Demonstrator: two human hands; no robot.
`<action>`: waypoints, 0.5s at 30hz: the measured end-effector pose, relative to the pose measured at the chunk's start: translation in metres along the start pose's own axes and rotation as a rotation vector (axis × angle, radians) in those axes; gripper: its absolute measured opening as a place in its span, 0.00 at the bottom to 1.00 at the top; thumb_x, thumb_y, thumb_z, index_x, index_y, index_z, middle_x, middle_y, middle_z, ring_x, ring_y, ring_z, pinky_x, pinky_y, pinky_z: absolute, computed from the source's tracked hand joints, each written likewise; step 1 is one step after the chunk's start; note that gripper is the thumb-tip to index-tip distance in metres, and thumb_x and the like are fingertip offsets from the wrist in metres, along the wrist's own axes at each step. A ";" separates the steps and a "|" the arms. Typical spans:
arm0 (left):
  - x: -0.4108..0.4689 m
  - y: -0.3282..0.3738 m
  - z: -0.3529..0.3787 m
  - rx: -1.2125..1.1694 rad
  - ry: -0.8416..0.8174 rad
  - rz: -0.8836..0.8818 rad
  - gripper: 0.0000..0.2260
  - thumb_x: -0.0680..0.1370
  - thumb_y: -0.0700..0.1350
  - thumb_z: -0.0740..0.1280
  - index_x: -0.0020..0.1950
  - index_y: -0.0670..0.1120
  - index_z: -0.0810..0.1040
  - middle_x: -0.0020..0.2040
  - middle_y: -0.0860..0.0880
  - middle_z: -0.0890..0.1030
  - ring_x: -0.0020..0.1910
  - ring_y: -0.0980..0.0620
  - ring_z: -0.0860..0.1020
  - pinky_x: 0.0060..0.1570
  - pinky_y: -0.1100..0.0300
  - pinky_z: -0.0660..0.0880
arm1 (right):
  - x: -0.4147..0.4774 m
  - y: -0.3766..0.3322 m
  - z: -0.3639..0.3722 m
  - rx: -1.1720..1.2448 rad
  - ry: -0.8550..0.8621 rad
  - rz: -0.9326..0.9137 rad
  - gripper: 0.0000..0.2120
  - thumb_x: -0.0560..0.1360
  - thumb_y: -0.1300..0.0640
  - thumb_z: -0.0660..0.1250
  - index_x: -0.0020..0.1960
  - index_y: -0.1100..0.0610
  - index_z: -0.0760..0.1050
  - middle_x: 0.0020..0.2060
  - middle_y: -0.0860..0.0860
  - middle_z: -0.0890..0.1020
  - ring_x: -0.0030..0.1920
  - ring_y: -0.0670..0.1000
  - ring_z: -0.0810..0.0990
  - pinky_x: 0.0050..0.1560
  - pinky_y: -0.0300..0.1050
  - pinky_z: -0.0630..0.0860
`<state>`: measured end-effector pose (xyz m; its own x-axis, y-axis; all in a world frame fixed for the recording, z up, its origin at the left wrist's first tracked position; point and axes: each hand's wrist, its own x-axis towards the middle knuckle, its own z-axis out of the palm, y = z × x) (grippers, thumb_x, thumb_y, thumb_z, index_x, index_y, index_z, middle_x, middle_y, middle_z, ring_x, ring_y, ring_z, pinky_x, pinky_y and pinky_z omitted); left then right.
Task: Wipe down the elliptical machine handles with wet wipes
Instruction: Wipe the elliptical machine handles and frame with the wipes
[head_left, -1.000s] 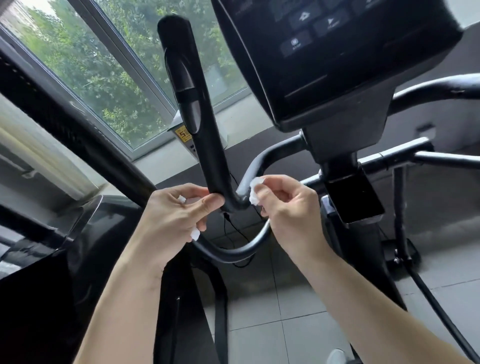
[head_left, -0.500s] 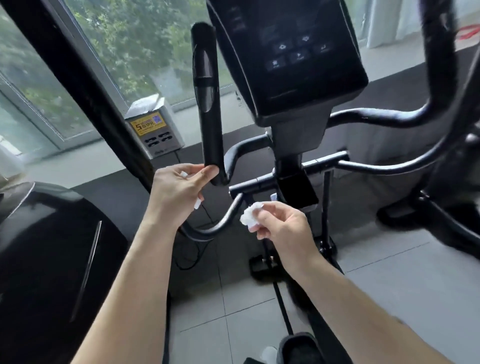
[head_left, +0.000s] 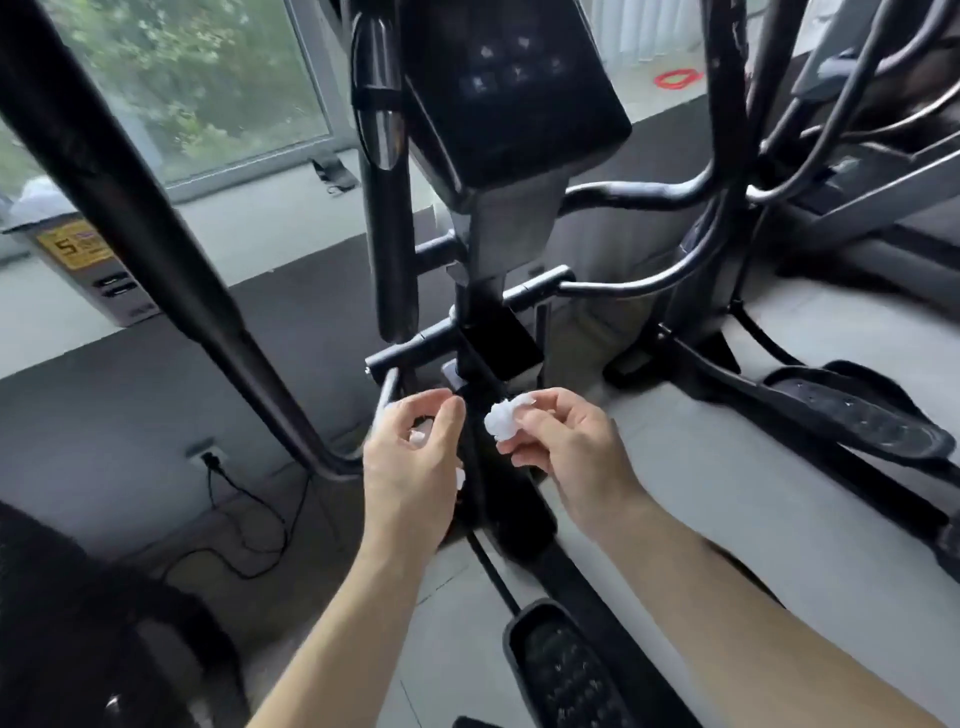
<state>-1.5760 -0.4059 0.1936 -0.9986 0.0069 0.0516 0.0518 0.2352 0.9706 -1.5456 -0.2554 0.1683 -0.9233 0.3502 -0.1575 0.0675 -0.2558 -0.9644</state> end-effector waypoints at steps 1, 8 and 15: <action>-0.005 -0.015 0.008 0.009 -0.116 -0.089 0.06 0.81 0.53 0.69 0.50 0.53 0.84 0.37 0.47 0.81 0.27 0.56 0.76 0.29 0.62 0.72 | -0.008 0.013 -0.006 -0.036 0.053 0.025 0.04 0.81 0.63 0.67 0.51 0.60 0.82 0.43 0.58 0.87 0.41 0.52 0.86 0.42 0.42 0.82; -0.086 -0.111 0.093 0.212 -0.907 -0.440 0.10 0.79 0.48 0.65 0.51 0.44 0.83 0.41 0.38 0.82 0.29 0.46 0.75 0.28 0.56 0.68 | -0.137 0.131 -0.093 -0.131 0.510 0.320 0.02 0.75 0.63 0.74 0.46 0.61 0.81 0.32 0.52 0.85 0.33 0.49 0.81 0.35 0.41 0.77; -0.260 -0.117 0.167 0.353 -1.459 -0.333 0.10 0.76 0.35 0.66 0.57 0.43 0.78 0.50 0.43 0.81 0.32 0.53 0.76 0.28 0.64 0.70 | -0.314 0.176 -0.185 -0.069 0.961 0.366 0.05 0.77 0.64 0.72 0.43 0.60 0.79 0.33 0.54 0.85 0.33 0.52 0.83 0.33 0.44 0.77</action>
<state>-1.3233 -0.2725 0.0276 -0.1110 0.7752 -0.6219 0.0388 0.6287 0.7767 -1.1738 -0.2439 0.0084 -0.1519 0.8415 -0.5185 0.3337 -0.4501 -0.8283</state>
